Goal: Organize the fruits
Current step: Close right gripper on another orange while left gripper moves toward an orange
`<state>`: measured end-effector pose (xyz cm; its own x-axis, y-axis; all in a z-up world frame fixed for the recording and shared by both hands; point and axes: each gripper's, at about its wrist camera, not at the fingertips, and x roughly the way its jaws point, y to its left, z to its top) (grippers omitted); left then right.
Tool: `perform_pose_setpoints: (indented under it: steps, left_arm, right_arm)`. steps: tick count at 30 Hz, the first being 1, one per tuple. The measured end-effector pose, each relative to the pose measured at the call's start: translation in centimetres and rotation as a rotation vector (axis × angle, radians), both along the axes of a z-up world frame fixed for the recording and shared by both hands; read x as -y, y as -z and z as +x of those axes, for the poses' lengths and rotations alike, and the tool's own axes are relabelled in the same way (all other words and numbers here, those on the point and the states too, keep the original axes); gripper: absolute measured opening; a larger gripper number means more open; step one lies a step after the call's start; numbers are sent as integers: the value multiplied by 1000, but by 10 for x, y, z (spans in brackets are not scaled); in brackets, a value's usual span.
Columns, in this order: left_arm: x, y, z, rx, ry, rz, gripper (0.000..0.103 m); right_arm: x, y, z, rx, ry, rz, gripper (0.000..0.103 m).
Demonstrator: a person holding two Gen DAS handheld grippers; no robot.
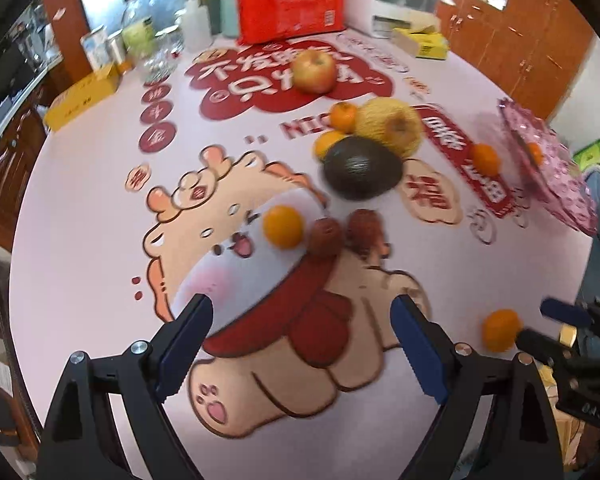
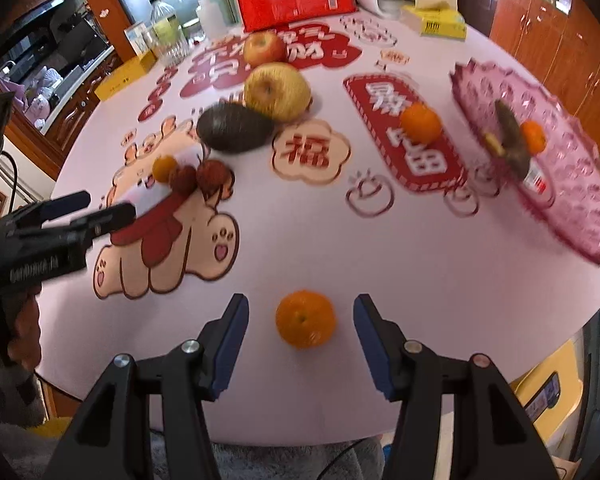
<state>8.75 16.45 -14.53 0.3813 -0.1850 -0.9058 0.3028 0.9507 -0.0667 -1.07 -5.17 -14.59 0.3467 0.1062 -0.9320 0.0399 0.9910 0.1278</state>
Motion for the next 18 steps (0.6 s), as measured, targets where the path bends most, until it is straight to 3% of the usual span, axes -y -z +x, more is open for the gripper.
perform_pose_setpoints:
  steps: [4,12,18]
  left_arm:
    - [-11,12,18,3,-2,11,85]
    - [-10,37,53,-31,47,19,56]
    - [-11,40,67,-48,50,-51,53]
  right_arm:
    - [-4,17,0,-30,18,16,47]
    - [-5,26,5,-13,67,-62,47]
    - [1,38,11,-63,95,-52,42]
